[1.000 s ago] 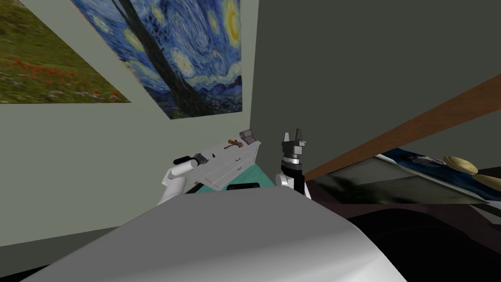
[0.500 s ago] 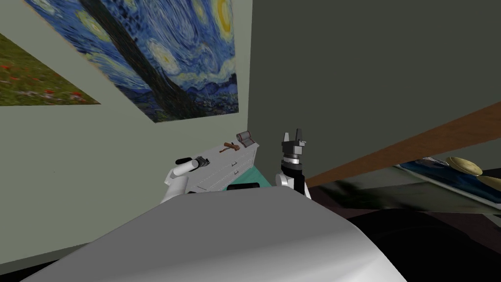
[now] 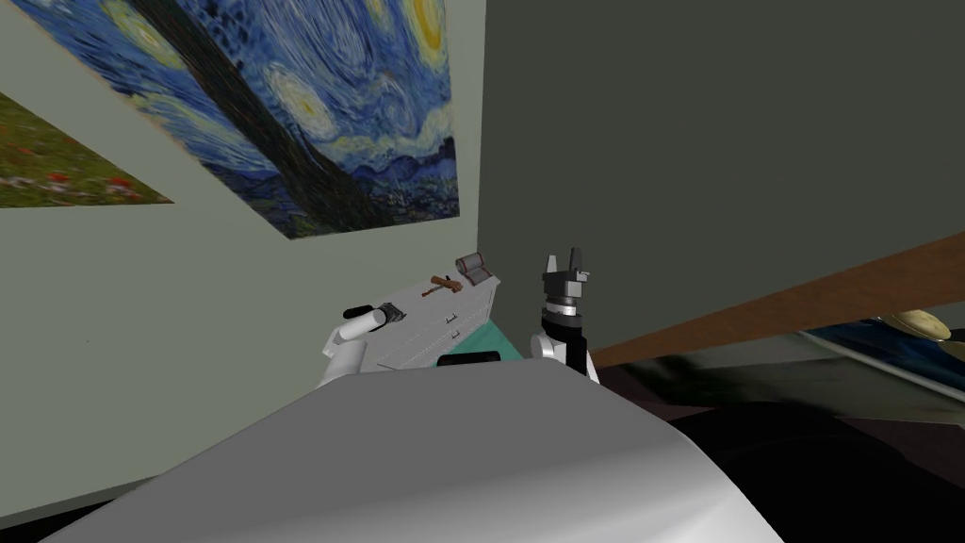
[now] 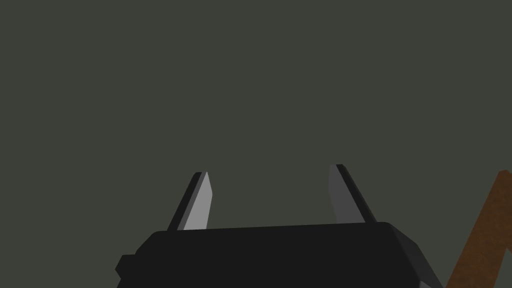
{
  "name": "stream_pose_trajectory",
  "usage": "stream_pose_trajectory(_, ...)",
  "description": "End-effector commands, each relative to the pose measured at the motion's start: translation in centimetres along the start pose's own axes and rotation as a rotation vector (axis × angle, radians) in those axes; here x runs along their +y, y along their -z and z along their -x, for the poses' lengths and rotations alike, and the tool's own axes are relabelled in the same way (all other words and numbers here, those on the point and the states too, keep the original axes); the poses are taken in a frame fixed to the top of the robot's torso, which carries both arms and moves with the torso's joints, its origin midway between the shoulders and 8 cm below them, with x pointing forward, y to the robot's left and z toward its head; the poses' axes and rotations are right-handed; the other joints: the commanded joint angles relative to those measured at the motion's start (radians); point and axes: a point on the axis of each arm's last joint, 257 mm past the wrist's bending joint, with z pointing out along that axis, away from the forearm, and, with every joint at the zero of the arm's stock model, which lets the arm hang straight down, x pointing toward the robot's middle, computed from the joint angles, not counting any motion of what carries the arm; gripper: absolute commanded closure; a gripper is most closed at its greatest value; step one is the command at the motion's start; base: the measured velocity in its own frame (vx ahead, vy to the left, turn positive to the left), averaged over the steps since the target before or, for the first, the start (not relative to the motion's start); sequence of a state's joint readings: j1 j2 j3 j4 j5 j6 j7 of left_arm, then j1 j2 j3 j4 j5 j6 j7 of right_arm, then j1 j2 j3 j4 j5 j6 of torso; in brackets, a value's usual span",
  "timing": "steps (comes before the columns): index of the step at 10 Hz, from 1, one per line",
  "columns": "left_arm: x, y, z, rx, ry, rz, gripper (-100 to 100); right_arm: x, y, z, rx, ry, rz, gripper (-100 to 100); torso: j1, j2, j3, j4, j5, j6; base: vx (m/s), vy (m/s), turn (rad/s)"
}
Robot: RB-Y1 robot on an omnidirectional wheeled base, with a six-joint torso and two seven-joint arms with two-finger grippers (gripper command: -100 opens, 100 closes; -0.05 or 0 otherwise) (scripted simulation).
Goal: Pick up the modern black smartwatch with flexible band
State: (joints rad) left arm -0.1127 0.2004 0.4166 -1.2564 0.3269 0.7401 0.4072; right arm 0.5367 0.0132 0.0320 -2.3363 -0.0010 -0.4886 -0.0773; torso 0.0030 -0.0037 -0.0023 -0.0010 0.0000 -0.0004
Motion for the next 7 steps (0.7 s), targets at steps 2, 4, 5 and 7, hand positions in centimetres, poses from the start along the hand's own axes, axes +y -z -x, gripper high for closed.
stream_pose_trajectory(2,-0.01,-0.03,-0.01,0.001,-0.001,-0.002,100,0.00,0.00,0.00,0.000,0.000,0.000,0,-0.001,0.002,0.001,0.000,0.000,0.000,0.013,0.008,0.000)
stream_pose_trajectory(4,0.04,-0.03,-0.04,0.001,0.000,-0.001,100,0.00,0.00,0.00,0.000,0.000,0.000,0,-0.001,0.003,0.002,0.001,-0.001,0.000,0.000,0.000,0.000)
stream_pose_trajectory(5,0.01,-0.03,-0.03,0.001,-0.001,-0.001,100,0.00,0.00,0.00,0.000,0.000,0.000,0,-0.002,0.004,0.002,0.001,0.000,0.000,0.000,0.000,0.000)
stream_pose_trajectory(7,-0.01,-0.03,-0.04,0.001,-0.001,-0.002,0,0.00,0.00,0.00,0.000,0.000,0.000,0,-0.002,0.004,0.002,0.001,0.000,0.000,0.000,0.000,0.000)
